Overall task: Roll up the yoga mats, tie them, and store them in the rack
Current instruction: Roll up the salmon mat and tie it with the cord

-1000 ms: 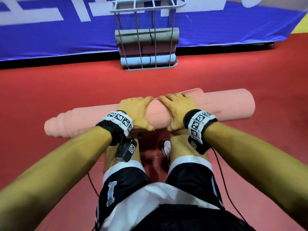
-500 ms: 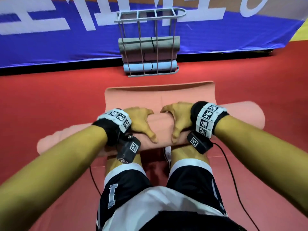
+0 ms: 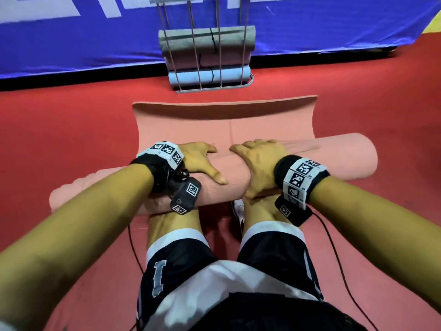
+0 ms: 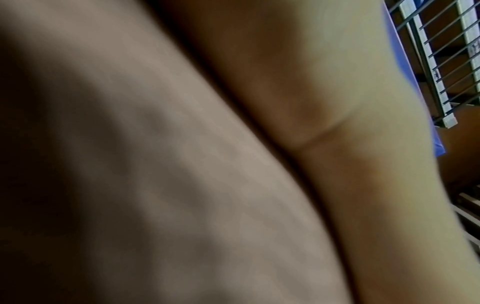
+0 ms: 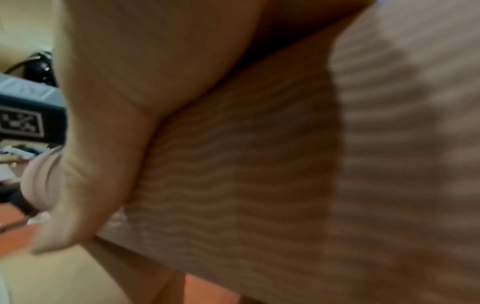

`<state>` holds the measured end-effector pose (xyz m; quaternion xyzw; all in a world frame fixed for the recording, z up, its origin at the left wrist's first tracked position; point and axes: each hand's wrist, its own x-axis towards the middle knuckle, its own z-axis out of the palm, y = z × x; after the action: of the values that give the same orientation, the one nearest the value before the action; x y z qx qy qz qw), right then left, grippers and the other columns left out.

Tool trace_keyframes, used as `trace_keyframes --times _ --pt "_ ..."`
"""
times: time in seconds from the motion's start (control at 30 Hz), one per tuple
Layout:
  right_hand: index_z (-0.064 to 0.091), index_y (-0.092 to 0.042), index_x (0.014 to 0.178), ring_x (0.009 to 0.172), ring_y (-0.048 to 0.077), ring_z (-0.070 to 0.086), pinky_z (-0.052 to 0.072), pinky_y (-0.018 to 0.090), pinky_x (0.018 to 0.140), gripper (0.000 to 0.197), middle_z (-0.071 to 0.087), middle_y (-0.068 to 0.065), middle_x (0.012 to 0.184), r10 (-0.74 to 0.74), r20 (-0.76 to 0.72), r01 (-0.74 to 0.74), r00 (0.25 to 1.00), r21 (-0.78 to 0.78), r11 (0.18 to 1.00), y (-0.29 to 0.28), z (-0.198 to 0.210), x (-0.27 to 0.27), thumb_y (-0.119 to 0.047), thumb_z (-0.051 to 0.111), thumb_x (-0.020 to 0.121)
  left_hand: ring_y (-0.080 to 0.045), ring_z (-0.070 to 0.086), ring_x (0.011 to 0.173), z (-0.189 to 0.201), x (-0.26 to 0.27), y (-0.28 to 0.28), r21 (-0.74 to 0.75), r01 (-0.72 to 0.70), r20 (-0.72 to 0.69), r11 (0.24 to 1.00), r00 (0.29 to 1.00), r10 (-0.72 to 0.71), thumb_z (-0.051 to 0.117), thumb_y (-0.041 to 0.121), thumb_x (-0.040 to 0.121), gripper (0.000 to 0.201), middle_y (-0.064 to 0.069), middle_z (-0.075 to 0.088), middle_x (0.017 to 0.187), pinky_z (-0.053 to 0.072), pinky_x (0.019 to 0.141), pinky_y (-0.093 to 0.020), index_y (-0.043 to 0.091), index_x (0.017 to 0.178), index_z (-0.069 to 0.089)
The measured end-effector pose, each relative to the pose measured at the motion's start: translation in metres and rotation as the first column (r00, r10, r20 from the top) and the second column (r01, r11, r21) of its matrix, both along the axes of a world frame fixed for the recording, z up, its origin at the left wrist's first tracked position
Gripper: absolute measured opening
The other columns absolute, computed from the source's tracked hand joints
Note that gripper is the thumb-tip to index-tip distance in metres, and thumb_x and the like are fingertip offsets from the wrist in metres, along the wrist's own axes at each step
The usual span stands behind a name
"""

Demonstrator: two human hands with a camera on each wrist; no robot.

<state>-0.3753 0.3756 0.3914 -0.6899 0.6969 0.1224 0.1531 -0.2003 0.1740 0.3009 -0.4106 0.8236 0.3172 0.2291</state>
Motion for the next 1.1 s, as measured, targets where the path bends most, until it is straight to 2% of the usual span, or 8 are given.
trace_keyframes --times 0.07,0.1,0.17,0.33,0.6,0.73,0.93,1.1 --pt "0.029 -0.035 0.149 0.123 0.027 0.055 0.044 0.049 0.104 0.132 0.056 -0.001 0.135 -0.03 0.024 0.029 0.999 0.033 0.999 -0.008 0.007 -0.002 -0.079 0.082 0.036 -0.017 0.065 0.107 0.094 -0.011 0.068 -0.101 0.084 0.007 0.991 0.996 -0.084 0.075 0.091 0.036 0.114 0.011 0.068 0.12 0.049 0.102 -0.036 0.037 0.134 0.055" --pt "0.033 -0.036 0.147 0.118 0.026 0.058 0.047 0.048 0.1 0.129 0.06 -0.002 0.128 -0.049 0.038 0.047 0.998 0.055 0.997 -0.011 0.01 -0.003 -0.079 0.082 0.036 -0.02 0.063 0.11 0.104 -0.013 0.074 -0.15 0.105 0.02 0.983 0.994 -0.103 0.068 0.095 0.04 0.114 0.008 0.066 0.124 0.047 0.103 -0.038 0.037 0.137 0.052" --pt "0.039 -0.038 0.141 0.106 0.025 0.064 0.052 0.042 0.093 0.121 0.067 -0.004 0.117 -0.08 0.063 0.074 0.995 0.09 0.993 -0.019 0.012 -0.005 -0.075 0.083 0.035 -0.026 0.061 0.113 0.103 -0.006 0.088 -0.256 0.162 0.053 0.953 0.987 -0.153 0.059 0.099 0.05 0.11 0.001 0.063 0.127 0.048 0.098 -0.04 0.036 0.139 0.048" --pt "0.044 -0.043 0.136 0.097 0.025 0.065 0.055 0.04 0.091 0.116 0.069 -0.005 0.109 -0.108 0.081 0.098 0.991 0.113 0.989 -0.03 0.014 -0.007 -0.073 0.082 0.031 -0.031 0.062 0.111 0.088 0.001 0.106 -0.488 0.226 0.047 0.843 0.971 -0.233 0.056 0.102 0.038 0.13 -0.003 0.058 0.126 0.051 0.095 -0.049 0.034 0.146 0.03" --pt "0.047 -0.03 0.142 0.121 0.024 0.059 0.048 0.042 0.1 0.115 0.06 -0.004 0.136 -0.045 0.134 0.065 0.99 -0.147 0.987 -0.017 0.003 -0.011 -0.084 0.062 0.042 -0.026 0.063 0.105 0.092 -0.01 0.072 -0.327 0.231 0.018 0.916 0.971 -0.239 0.068 0.094 0.042 0.109 0.005 0.068 0.119 0.042 0.081 -0.034 0.046 0.137 0.042" --pt "0.025 -0.022 0.157 0.141 0.028 0.041 0.028 0.053 0.116 0.139 0.038 0.004 0.158 -0.033 -0.058 0.024 0.998 -0.14 0.99 -0.005 -0.012 -0.005 -0.092 0.067 0.044 -0.021 0.062 0.103 0.091 -0.02 0.053 -0.193 0.19 -0.014 0.963 0.98 -0.197 0.068 0.096 0.035 0.109 0.013 0.067 0.112 0.045 0.088 -0.034 0.051 0.132 0.046" --pt "0.026 -0.029 0.15 0.127 0.029 0.05 0.034 0.055 0.109 0.133 0.05 0.003 0.144 -0.095 -0.108 0.078 0.99 -0.15 0.985 -0.017 -0.013 -0.003 -0.084 0.074 0.039 -0.021 0.063 0.103 0.087 -0.024 0.047 -0.149 0.15 -0.047 0.977 0.986 -0.158 0.065 0.098 0.032 0.111 0.012 0.068 0.114 0.05 0.096 -0.039 0.047 0.13 0.052" --pt "0.032 -0.031 0.146 0.121 0.028 0.053 0.039 0.05 0.105 0.128 0.056 0.002 0.137 -0.069 -0.095 0.052 0.993 -0.164 0.985 -0.027 -0.011 -0.009 -0.083 0.072 0.037 -0.027 0.061 0.116 0.078 -0.01 0.067 -0.498 0.153 -0.09 0.854 0.97 -0.226 0.046 0.108 0.037 0.13 0.003 0.061 0.133 0.048 0.1 -0.046 0.035 0.144 0.04"
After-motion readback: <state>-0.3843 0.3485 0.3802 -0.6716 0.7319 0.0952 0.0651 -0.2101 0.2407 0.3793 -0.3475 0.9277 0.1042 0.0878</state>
